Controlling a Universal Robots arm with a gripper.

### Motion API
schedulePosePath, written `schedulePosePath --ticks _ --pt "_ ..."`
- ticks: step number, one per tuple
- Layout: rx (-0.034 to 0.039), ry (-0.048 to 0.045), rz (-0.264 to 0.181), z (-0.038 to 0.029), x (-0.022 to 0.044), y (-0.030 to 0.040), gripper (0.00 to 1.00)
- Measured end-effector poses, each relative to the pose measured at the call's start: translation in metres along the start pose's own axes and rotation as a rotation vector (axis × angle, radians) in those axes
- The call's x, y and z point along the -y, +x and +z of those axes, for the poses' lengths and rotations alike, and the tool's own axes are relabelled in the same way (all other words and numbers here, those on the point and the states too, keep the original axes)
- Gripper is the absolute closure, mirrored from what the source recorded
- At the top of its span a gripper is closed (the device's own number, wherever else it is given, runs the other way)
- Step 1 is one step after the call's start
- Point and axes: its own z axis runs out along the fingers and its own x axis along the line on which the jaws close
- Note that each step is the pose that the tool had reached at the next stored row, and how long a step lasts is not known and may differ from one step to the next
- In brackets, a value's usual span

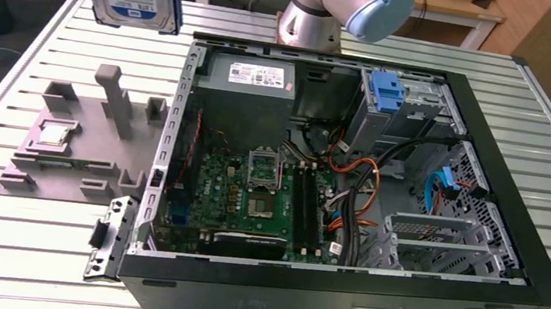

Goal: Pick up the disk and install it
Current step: 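Pick up the disk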

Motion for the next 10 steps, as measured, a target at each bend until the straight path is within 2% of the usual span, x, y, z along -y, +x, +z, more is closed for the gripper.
schedulePosePath --ticks 10 --pt "0.0 -0.0001 0.0 -0.0005 0.0182 -0.0001 0.65"
